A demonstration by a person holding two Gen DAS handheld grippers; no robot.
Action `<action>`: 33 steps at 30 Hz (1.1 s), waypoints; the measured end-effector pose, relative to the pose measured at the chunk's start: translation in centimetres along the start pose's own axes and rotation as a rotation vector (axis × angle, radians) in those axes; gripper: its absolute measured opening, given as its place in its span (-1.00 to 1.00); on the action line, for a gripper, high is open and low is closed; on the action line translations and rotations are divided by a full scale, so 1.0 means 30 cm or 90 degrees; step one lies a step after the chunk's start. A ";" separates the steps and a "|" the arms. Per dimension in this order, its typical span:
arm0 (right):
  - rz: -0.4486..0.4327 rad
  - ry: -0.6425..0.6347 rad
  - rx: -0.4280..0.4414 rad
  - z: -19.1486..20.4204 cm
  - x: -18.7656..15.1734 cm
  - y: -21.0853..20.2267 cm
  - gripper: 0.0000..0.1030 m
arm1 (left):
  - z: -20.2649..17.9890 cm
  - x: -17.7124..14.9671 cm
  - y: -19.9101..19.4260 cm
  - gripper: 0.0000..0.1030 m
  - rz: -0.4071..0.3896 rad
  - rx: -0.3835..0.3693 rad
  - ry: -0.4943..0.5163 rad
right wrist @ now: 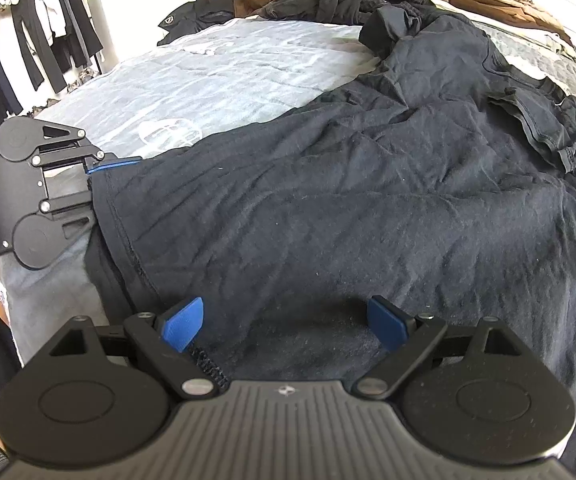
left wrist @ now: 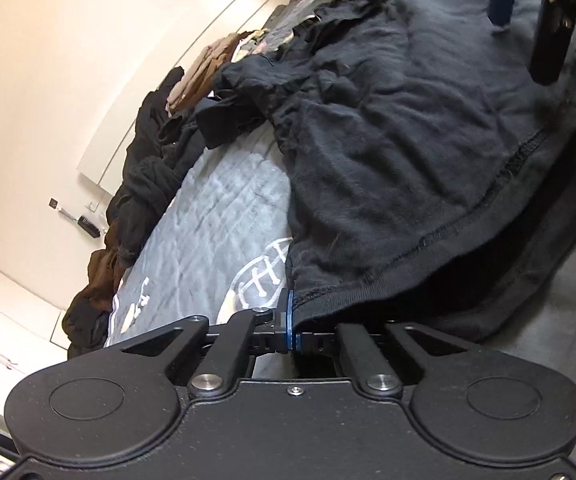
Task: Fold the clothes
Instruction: 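Lift the gripped black T-shirt hem higher with the left tool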
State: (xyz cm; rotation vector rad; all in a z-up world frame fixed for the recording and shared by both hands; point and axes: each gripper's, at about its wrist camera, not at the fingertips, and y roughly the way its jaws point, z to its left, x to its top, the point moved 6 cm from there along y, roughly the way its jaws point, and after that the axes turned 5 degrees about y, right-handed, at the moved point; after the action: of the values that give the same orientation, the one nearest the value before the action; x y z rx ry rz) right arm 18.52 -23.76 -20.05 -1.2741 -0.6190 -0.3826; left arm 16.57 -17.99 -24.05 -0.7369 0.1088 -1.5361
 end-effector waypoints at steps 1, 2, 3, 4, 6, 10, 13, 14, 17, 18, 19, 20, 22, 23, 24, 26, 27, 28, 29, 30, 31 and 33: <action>-0.002 0.002 0.001 -0.002 0.002 -0.003 0.74 | 0.007 -0.005 -0.012 -0.97 -0.004 0.002 0.012; -0.003 0.003 0.003 -0.003 0.005 -0.006 0.74 | 0.013 -0.013 -0.026 -0.97 -0.006 0.003 0.023; -0.005 0.005 0.004 -0.005 0.007 -0.009 0.74 | 0.019 -0.025 -0.042 -0.97 -0.004 0.000 0.032; -0.007 0.007 0.006 -0.007 0.010 -0.011 0.74 | 0.026 -0.038 -0.059 -0.97 -0.003 -0.004 0.039; -0.009 0.009 0.011 -0.009 0.015 -0.015 0.74 | 0.032 -0.055 -0.089 -0.97 -0.001 -0.013 0.054; 0.005 0.001 0.028 -0.002 0.014 -0.014 0.74 | 0.014 -0.052 -0.127 -0.97 -0.002 -0.032 0.075; 0.026 -0.027 0.039 0.006 0.000 -0.021 0.74 | 0.002 -0.047 -0.124 -0.97 -0.003 -0.027 0.083; 0.029 -0.036 0.039 0.008 -0.003 -0.025 0.74 | 0.000 -0.046 -0.114 -0.97 -0.004 -0.015 0.088; 0.025 -0.039 0.030 -0.004 -0.004 -0.040 0.74 | -0.014 -0.033 -0.084 -0.89 -0.017 0.013 0.106; 0.022 -0.033 0.029 -0.011 -0.004 -0.045 0.74 | -0.024 -0.028 -0.068 -0.81 -0.018 0.022 0.121; 0.020 -0.029 0.026 -0.013 -0.002 -0.050 0.74 | -0.035 -0.024 -0.052 -0.46 -0.018 0.030 0.135; 0.018 -0.026 0.023 -0.017 -0.001 -0.056 0.74 | -0.045 -0.020 -0.037 0.24 -0.019 0.038 0.150; 0.013 -0.024 0.019 -0.019 0.000 -0.068 0.74 | -0.053 -0.019 -0.019 0.47 -0.040 0.066 0.180; 0.011 -0.023 0.017 -0.020 0.000 -0.074 0.74 | -0.053 -0.019 -0.016 0.07 -0.050 0.056 0.181; 0.010 -0.022 0.014 -0.024 0.001 -0.080 0.74 | -0.047 -0.022 -0.004 -0.38 -0.042 0.034 0.165; 0.007 -0.022 0.009 -0.030 0.002 -0.094 0.74 | -0.032 -0.033 0.030 -0.93 -0.012 0.001 0.137; 0.005 -0.020 0.007 -0.034 0.000 -0.102 0.74 | -0.032 -0.042 0.042 -0.93 -0.005 0.001 0.143; 0.004 -0.017 0.005 -0.040 -0.002 -0.110 0.74 | -0.034 -0.052 0.047 -0.93 -0.002 -0.003 0.150; 0.003 -0.013 0.001 -0.048 -0.004 -0.120 0.74 | -0.036 -0.059 0.046 -0.94 -0.004 -0.010 0.153; 0.001 -0.008 -0.003 -0.058 -0.006 -0.130 0.74 | -0.036 -0.063 0.038 -0.95 -0.012 -0.016 0.153; -0.002 -0.002 -0.007 -0.072 -0.008 -0.142 0.74 | -0.033 -0.066 0.027 -0.96 -0.022 -0.019 0.156; -0.010 0.013 -0.022 -0.107 -0.012 -0.169 0.74 | -0.022 -0.072 0.004 -0.97 -0.037 -0.021 0.162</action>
State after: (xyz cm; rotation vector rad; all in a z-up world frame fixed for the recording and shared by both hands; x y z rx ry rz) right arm 15.96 -28.20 -16.93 -1.2972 -0.6068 -0.4200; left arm 16.16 -16.26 -25.45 -0.5713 0.3051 -1.6819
